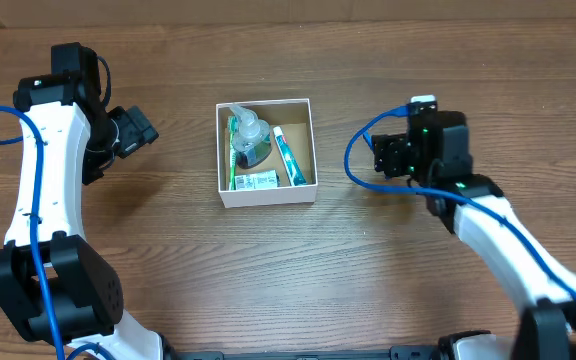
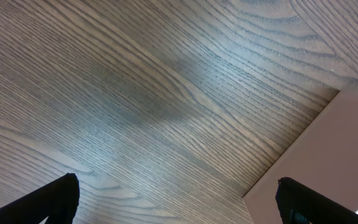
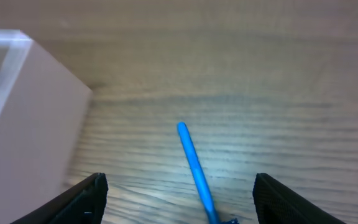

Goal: Pack container
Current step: 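Move right gripper to the blue razor and grasp its handle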

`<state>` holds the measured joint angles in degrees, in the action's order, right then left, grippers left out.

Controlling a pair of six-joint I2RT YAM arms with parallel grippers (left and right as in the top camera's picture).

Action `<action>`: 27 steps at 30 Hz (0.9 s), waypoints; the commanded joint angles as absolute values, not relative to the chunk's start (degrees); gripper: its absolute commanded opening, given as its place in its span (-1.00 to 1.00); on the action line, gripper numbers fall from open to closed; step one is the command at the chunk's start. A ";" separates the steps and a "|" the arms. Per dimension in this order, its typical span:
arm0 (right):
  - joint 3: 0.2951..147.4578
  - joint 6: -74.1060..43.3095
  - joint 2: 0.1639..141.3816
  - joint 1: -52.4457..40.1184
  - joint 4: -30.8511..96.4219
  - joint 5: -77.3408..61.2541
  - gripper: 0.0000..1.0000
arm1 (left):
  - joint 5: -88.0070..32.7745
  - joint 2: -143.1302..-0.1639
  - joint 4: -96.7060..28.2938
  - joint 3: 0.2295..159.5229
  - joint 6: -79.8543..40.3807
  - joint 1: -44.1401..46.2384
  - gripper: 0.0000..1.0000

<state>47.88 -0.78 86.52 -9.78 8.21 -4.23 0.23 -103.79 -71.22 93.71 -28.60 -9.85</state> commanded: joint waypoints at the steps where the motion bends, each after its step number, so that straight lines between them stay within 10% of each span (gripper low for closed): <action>1: 48.27 3.75 93.69 -9.67 5.74 -3.07 0.54 | 0.43 -101.89 -71.33 94.78 -29.19 -10.09 1.00; 22: 48.21 7.68 103.00 -9.67 2.22 -2.13 0.25 | 0.43 -101.89 -71.33 94.78 -29.19 -10.09 1.00; 27: 48.16 7.77 103.00 -9.67 1.96 -1.96 -0.10 | 0.43 -101.89 -71.33 94.78 -29.19 -10.09 1.00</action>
<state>47.86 6.81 103.04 -9.78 2.55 -2.44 0.23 -103.77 -71.20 93.71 -28.60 -9.85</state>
